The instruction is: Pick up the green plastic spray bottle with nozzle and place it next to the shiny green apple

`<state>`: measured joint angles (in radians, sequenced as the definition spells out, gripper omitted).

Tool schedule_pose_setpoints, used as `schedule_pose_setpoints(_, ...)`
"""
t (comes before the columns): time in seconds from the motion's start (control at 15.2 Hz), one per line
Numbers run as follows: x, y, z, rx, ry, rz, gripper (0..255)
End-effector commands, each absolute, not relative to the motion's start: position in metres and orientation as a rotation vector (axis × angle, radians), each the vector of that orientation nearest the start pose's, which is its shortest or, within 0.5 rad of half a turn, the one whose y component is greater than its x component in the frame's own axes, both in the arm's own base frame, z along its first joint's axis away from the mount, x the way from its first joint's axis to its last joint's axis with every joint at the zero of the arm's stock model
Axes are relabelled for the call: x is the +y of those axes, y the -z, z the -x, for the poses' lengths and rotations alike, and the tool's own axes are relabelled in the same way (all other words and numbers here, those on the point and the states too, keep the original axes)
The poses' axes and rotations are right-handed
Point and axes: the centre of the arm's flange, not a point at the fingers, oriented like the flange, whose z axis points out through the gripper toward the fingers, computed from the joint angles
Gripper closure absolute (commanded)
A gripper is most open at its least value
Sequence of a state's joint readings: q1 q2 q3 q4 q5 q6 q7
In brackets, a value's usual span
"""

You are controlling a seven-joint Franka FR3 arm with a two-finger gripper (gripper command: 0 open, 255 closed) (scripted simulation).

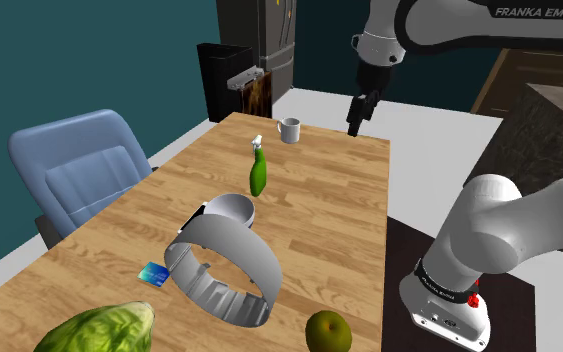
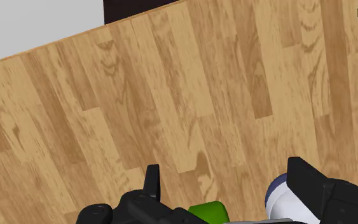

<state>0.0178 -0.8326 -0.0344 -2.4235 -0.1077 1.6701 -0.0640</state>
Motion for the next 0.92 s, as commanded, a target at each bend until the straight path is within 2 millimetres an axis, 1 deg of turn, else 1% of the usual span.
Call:
schedule_pose_setpoints(0.0, -0.018, -0.582, -0.304, -0.103, 0.123, 3.222, 0)
schedule_pose_setpoints(0.2, 0.011, -0.556, -0.316, 0.091, 0.184, 3.243, 0)
schedule_pose_setpoints(0.4, 0.038, -0.530, -0.333, 0.288, 0.245, 3.250, 0)
schedule_pose_setpoints(0.59, 0.062, -0.504, -0.355, 0.487, 0.305, 3.243, 0)
schedule_pose_setpoints(0.86, 0.089, -0.471, -0.389, 0.753, 0.386, 3.213, 0)
